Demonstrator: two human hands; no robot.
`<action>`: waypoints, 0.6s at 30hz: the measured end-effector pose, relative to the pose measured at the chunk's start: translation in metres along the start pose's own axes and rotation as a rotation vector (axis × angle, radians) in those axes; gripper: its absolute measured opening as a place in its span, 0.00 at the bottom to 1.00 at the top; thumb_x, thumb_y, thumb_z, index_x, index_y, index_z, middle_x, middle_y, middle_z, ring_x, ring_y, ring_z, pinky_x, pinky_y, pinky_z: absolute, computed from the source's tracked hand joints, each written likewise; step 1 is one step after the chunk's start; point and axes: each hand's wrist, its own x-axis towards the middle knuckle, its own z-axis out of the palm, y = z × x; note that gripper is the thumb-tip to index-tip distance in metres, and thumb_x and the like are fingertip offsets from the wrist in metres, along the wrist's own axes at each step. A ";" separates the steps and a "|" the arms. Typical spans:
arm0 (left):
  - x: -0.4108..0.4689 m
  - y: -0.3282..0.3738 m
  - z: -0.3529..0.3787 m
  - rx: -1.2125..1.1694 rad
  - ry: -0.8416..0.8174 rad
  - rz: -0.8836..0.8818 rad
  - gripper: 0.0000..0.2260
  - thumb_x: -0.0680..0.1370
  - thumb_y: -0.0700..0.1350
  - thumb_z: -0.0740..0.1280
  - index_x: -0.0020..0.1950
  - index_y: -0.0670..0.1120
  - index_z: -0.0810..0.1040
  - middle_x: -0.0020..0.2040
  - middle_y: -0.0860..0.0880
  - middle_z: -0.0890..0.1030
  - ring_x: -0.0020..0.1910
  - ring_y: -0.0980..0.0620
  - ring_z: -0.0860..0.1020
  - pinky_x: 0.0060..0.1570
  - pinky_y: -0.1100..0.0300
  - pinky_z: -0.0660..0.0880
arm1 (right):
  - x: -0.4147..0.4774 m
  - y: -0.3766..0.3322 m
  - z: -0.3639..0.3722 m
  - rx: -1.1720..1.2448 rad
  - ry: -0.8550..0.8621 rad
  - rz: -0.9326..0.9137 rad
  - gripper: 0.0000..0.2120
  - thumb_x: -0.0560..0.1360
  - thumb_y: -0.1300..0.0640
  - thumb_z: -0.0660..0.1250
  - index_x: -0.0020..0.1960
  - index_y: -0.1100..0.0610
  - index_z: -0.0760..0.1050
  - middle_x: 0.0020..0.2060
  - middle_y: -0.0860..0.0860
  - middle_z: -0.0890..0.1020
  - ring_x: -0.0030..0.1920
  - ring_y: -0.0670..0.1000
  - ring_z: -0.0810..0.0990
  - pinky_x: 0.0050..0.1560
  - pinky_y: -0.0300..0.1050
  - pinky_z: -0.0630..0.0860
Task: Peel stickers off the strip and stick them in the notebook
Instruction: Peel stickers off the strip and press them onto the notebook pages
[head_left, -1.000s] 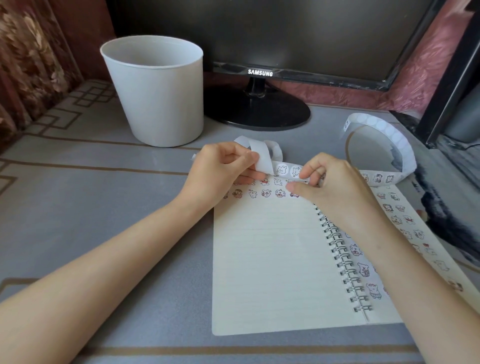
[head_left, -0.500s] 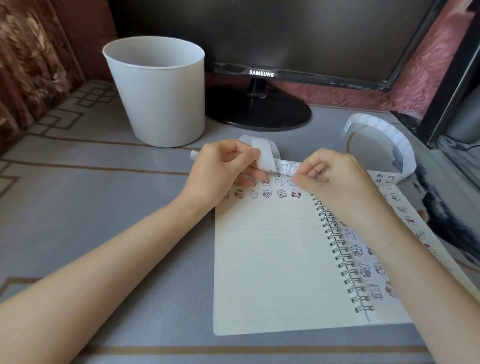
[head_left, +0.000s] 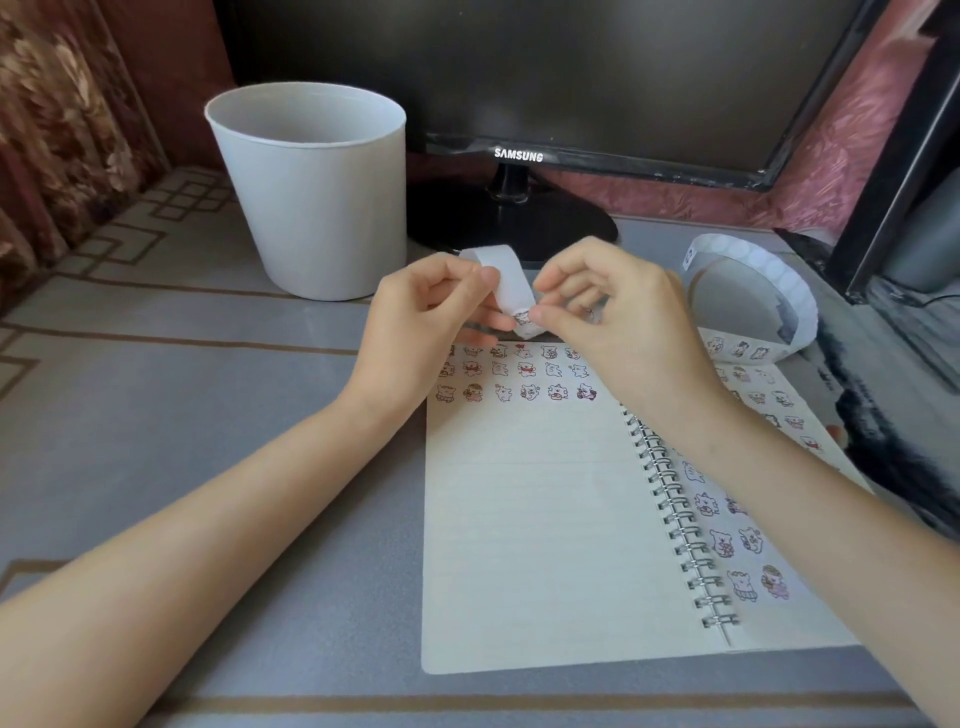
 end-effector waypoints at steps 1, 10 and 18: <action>0.000 0.000 0.000 -0.001 0.003 0.010 0.05 0.79 0.41 0.65 0.45 0.40 0.77 0.41 0.43 0.83 0.38 0.49 0.84 0.39 0.58 0.81 | 0.000 -0.001 0.001 -0.006 0.010 -0.008 0.07 0.70 0.56 0.74 0.45 0.51 0.77 0.37 0.44 0.82 0.37 0.44 0.79 0.42 0.42 0.76; 0.002 0.002 -0.002 0.026 -0.014 0.027 0.09 0.80 0.44 0.64 0.45 0.41 0.79 0.44 0.43 0.82 0.39 0.53 0.82 0.41 0.60 0.79 | 0.006 0.003 0.011 0.239 0.086 0.034 0.06 0.70 0.62 0.74 0.44 0.54 0.79 0.36 0.45 0.82 0.39 0.43 0.79 0.43 0.33 0.74; 0.002 -0.002 -0.003 0.105 -0.047 0.034 0.06 0.78 0.40 0.67 0.42 0.43 0.81 0.36 0.47 0.80 0.37 0.53 0.80 0.40 0.61 0.79 | 0.005 0.008 0.014 0.291 0.081 0.033 0.07 0.70 0.62 0.73 0.43 0.51 0.81 0.38 0.45 0.83 0.39 0.43 0.80 0.45 0.35 0.75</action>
